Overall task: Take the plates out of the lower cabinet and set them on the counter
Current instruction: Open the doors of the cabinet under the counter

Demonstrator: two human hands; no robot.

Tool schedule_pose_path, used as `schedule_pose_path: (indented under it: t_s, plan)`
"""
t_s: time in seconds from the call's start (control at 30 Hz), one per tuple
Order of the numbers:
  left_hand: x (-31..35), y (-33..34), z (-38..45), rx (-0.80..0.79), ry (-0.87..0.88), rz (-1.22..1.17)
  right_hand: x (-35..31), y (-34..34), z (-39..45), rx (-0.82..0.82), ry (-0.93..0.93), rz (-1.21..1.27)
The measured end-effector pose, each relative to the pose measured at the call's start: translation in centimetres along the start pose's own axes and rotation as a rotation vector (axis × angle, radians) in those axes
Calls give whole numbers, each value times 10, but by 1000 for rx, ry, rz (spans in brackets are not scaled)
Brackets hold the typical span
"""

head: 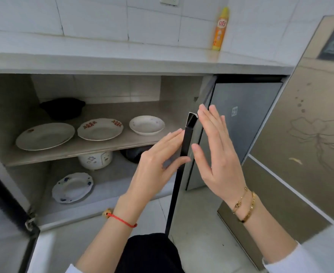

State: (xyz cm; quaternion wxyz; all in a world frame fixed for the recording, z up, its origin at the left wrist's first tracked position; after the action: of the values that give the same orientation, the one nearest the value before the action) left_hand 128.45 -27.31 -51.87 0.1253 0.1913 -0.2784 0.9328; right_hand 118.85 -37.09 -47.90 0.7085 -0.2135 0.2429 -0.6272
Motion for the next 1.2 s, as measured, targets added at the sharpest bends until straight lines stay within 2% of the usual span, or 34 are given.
schedule_pose_path:
  t_s: [0.13, 0.27, 0.53, 0.77, 1.2]
  plan:
    - [14, 23, 0, -26, 45, -36, 8, -21, -15, 22, 73, -19]
    - [34, 50, 7, -51, 163, -51, 21, -47, -29, 82, 148, -46]
    - [74, 113, 25, -99, 257, -24, 57, -102, -56, 125, 300, -245]
    - [89, 163, 39, -190, 239, 34, 89, -132, -70, 95, 413, -329]
    - [105, 241, 66, -390, 122, 161, 161, -170, -86, -15, 529, -780]
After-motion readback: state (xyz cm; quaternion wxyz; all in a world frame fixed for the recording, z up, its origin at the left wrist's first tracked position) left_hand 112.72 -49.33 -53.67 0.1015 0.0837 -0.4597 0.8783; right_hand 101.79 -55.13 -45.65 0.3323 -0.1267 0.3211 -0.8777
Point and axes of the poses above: each hand's wrist, its own z-axis towards the middle knuckle, its own y-axis out of the palm, x = y × z, the point moved 5 cm from there along z, towards the middle knuckle, and after that the axes turned 4 degrees about -x, right-handed, at the moved point
